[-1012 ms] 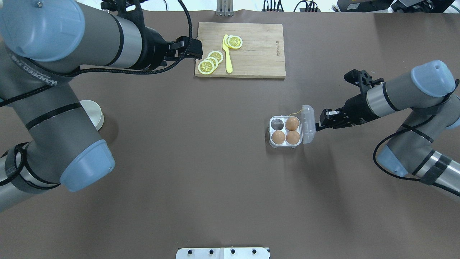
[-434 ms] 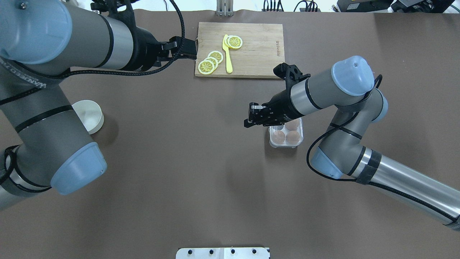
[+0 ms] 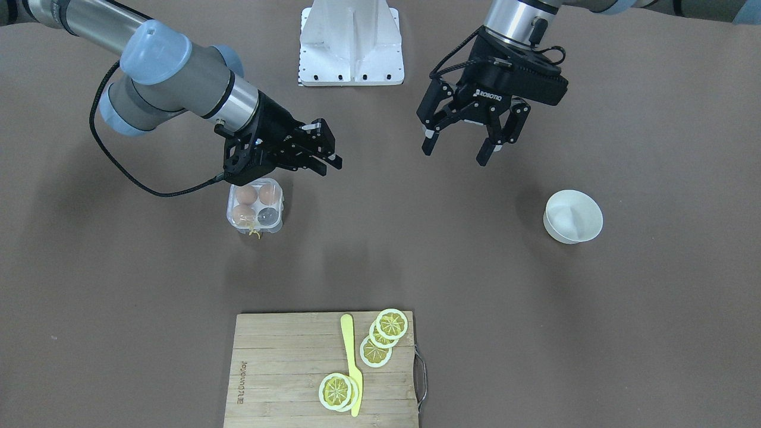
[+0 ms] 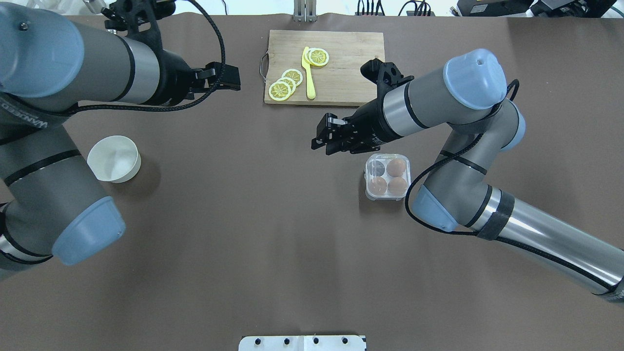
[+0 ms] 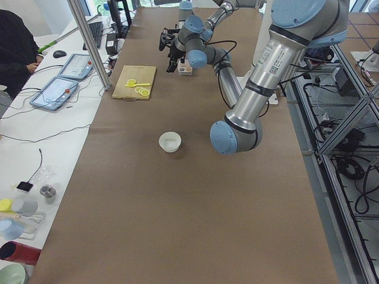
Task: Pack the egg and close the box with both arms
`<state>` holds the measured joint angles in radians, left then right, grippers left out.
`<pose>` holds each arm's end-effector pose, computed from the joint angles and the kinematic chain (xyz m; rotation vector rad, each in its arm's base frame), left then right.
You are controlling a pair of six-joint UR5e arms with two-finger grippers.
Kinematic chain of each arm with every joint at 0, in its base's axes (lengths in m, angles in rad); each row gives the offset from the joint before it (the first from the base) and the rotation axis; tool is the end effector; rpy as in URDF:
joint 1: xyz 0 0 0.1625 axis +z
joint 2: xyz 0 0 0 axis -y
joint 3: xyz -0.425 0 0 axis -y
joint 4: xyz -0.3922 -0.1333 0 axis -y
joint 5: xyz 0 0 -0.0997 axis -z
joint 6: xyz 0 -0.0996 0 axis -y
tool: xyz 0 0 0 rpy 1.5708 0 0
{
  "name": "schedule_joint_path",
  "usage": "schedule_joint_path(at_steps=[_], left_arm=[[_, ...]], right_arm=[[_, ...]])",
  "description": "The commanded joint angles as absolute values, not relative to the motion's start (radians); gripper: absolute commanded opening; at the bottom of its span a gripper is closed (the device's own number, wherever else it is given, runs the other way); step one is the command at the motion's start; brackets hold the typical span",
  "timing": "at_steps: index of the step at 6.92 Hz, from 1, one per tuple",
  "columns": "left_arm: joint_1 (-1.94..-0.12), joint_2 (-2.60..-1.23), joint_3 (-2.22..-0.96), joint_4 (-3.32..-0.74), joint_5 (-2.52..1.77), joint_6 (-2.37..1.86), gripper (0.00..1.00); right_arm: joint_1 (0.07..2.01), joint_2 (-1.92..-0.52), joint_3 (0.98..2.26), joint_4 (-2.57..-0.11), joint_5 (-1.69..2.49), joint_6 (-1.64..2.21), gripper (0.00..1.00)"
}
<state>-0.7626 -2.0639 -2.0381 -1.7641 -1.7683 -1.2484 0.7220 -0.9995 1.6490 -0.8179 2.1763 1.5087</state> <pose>0.3232 -0.4661 0.1639 0.4450 1.0784 -0.2755 -0.4294 -0.4802 0.1982 0.0541 -1.4326 0.1186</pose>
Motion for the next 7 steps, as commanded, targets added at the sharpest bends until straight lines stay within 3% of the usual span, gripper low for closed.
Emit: schedule_joint_path(at_steps=[1, 4, 5, 7], left_arm=[[-0.813, -1.886, -2.098, -1.764, -1.77, -1.092, 0.98], [-0.915, -1.697, -2.097, -1.764, -1.9, -0.891, 0.98], [-0.929, -1.61, -2.073, -1.772, -1.937, -0.864, 0.98], [-1.003, -1.609, -1.981, -1.816, -1.937, -0.81, 0.98]], right_arm=[[0.849, -1.062, 1.791, -1.07, 2.143, 1.438, 1.0], [0.98, -1.132, 1.874, -1.522, 2.152, 0.942, 1.0], [0.989, -1.132, 1.85, -1.628, 2.132, 0.802, 1.0], [1.105, -1.156, 1.777, -1.748, 2.144, 0.514, 1.0]])
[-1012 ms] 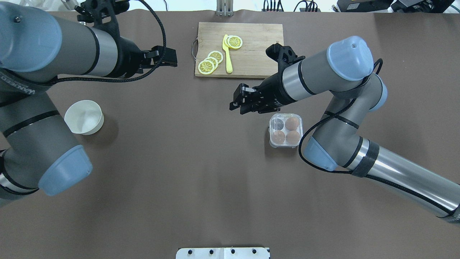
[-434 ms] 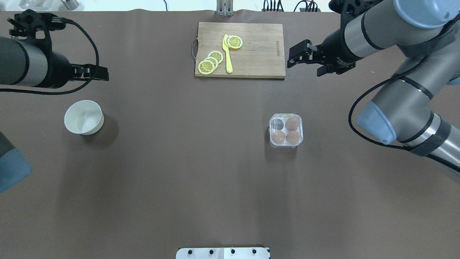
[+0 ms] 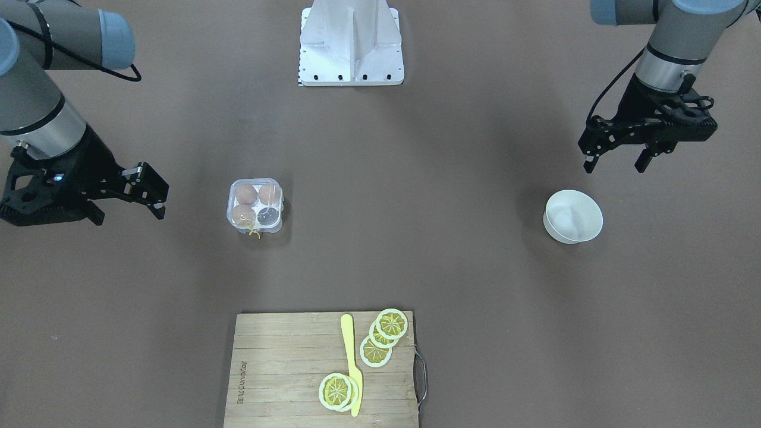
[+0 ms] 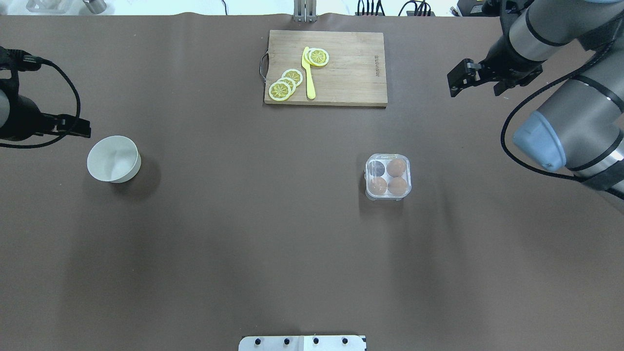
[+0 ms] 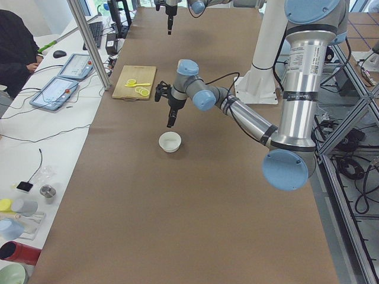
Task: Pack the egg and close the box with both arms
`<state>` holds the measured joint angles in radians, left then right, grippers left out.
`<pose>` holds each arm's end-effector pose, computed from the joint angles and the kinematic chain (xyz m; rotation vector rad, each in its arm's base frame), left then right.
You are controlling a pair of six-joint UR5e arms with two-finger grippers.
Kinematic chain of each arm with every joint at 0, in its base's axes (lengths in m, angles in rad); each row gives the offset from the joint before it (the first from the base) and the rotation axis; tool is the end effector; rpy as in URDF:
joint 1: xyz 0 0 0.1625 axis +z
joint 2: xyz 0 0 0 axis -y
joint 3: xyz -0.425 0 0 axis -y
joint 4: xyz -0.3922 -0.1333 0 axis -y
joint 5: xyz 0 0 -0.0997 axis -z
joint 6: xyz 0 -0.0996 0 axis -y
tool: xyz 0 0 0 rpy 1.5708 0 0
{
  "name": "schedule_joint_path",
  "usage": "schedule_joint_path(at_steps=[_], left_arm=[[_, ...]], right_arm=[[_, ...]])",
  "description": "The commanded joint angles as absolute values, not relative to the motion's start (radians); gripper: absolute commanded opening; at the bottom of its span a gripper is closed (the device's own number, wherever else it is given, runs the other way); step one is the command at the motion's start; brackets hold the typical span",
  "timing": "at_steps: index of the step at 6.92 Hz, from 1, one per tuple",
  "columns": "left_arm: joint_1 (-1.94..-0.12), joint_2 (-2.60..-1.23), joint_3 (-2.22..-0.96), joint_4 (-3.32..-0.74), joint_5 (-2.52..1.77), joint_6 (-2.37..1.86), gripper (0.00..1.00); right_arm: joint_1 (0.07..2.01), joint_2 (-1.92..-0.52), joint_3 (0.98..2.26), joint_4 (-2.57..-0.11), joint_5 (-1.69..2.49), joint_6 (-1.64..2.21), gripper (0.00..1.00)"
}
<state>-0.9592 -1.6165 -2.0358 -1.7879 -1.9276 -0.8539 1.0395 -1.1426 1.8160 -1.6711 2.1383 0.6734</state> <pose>0.2053 -0.4644 0.3987 0.3071 0.7347 -0.0996 -0.2415 -0.5684 0.3210 0.1466 -0.7696 -0.0278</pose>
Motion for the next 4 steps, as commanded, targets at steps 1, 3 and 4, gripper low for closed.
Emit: schedule_joint_path(at_steps=[1, 3, 4], left_arm=[[-1.09, -1.595, -1.985, -1.825, -1.96, -0.626, 0.98], [-1.364, -1.532, -1.85, -1.824, -2.205, -0.126, 0.98], [-1.464, -1.534, -1.744, -1.825, -2.312, -0.118, 0.98]], right_arm=[[1.202, -1.23, 1.776, -1.753, 2.21, 0.386, 1.0], [1.404, -1.342, 1.732, -1.762, 2.346, 0.087, 1.0], [1.484, -1.36, 1.65, -1.763, 2.415, -0.023, 1.0]])
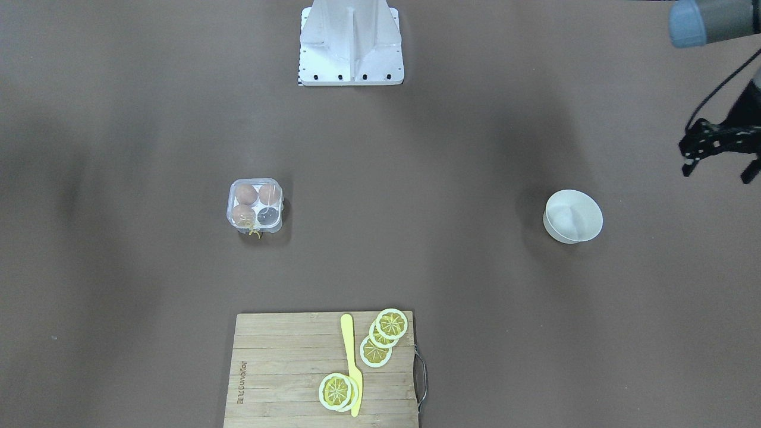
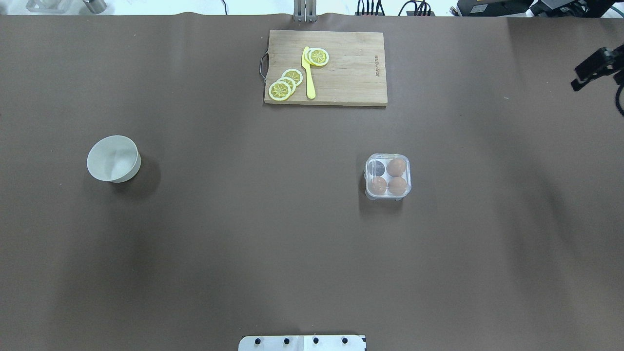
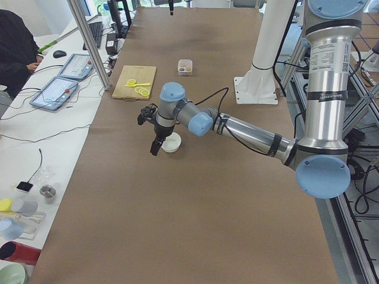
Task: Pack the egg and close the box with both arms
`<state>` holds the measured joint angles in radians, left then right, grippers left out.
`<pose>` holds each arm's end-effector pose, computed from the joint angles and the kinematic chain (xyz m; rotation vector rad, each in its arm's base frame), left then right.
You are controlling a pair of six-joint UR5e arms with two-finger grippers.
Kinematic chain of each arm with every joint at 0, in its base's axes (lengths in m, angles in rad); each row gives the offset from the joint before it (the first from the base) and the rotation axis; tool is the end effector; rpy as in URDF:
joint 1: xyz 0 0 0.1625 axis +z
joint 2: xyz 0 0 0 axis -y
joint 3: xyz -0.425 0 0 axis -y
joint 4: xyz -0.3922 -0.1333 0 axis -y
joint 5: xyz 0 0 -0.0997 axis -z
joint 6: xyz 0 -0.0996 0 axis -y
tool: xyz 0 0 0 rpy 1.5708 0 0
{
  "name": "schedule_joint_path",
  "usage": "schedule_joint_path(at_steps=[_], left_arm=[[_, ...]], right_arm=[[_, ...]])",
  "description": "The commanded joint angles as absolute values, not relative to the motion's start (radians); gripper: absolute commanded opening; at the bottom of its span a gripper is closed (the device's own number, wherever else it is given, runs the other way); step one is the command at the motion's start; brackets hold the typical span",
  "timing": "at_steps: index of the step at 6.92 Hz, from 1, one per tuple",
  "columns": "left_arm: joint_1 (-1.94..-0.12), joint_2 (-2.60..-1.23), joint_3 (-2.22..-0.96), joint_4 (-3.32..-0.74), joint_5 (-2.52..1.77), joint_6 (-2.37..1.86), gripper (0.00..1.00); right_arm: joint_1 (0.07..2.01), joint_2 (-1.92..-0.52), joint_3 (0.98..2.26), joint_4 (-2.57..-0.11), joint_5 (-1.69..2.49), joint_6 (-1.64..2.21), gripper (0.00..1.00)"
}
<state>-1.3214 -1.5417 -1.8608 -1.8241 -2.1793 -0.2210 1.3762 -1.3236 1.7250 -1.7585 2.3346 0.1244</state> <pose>0.0478 -0.4971 0.5083 0.3459 0.6949 0.1834 -0.0485 -0.5793 0.4705 0.0798 -0.7840 -0.1481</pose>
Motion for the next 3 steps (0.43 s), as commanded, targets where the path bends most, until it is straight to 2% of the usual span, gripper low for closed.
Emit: schedule_joint_path(at_steps=[1, 3], left_arm=[[-1.5, -1.531, -1.689, -1.827, -2.345, -0.117, 0.98], [-1.505, -1.526, -1.658, -1.828, -2.345, -0.117, 0.98]], right_arm=[[1.54, -1.377, 1.575, -1.755, 2.478, -0.073, 1.0], [1.569, -1.459, 1.578, -1.753, 2.473, -0.09, 1.0]])
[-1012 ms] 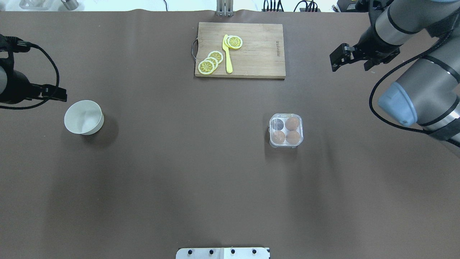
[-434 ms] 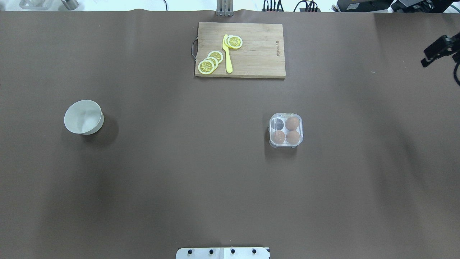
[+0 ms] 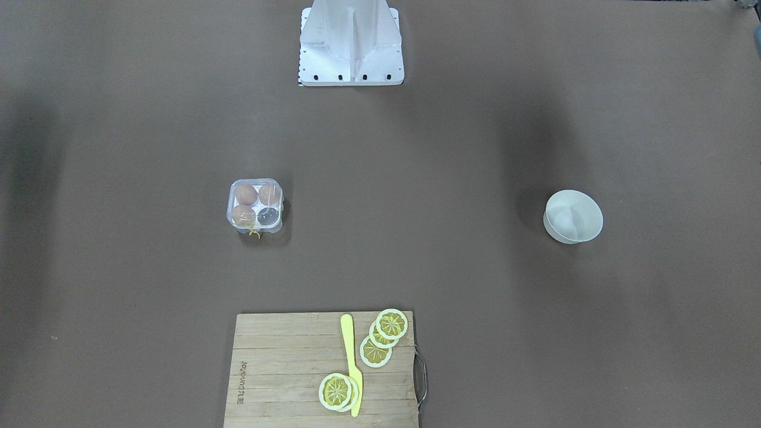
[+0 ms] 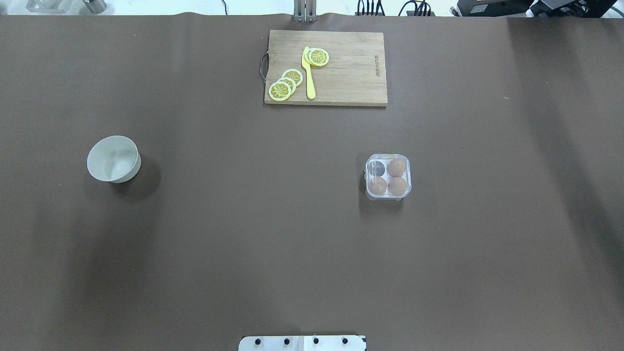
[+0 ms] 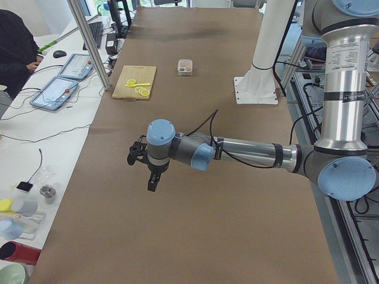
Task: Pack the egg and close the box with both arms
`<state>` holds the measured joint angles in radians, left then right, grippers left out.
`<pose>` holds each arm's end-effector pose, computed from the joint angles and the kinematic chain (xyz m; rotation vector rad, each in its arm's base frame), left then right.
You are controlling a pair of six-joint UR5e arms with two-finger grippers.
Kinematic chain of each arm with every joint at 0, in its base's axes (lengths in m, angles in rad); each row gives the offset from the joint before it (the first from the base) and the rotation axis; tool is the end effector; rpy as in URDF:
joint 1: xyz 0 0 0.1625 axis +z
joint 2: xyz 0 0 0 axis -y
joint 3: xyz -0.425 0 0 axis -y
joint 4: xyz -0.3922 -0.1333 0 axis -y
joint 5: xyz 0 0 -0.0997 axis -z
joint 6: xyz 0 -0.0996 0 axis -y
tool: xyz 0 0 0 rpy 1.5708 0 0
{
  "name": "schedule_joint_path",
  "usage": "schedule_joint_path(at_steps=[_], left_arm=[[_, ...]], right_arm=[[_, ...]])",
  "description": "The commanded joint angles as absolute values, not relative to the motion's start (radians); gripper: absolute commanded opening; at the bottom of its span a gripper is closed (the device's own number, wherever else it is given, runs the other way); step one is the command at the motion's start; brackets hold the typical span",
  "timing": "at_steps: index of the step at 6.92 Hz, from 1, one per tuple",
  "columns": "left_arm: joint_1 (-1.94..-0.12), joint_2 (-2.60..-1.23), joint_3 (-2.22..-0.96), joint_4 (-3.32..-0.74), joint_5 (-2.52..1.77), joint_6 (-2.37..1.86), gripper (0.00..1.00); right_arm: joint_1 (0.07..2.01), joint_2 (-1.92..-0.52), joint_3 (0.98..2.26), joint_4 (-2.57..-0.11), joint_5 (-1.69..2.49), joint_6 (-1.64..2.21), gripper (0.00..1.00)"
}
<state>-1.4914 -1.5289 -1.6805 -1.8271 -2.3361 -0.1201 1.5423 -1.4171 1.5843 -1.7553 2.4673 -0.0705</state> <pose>-0.0252 -0.4944 0.5969 0.2309 0.7851 0.0856 0.0398 -0.5518 0.5811 0.0027 -0.8969 -0.0845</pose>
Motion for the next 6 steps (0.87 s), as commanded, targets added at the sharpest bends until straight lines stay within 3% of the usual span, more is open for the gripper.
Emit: schedule_joint_path(at_steps=[1, 2, 6], left_arm=[[-1.505, -1.525, -1.649, -1.824, -2.338, -0.117, 0.98], [-1.503, -1.458, -1.64, -1.836, -2.338, -0.117, 0.98], [-1.541, -1.509, -1.666, -1.754, -2.344, -0.132, 0.98]], right_arm=[[1.569, -1.463, 1.571, -1.753, 2.458, -0.092, 1.0], [1.569, -1.476, 1.565, -1.753, 2.423, -0.091, 1.0], [1.569, -1.465, 1.577, -1.752, 2.431, -0.08, 1.0]])
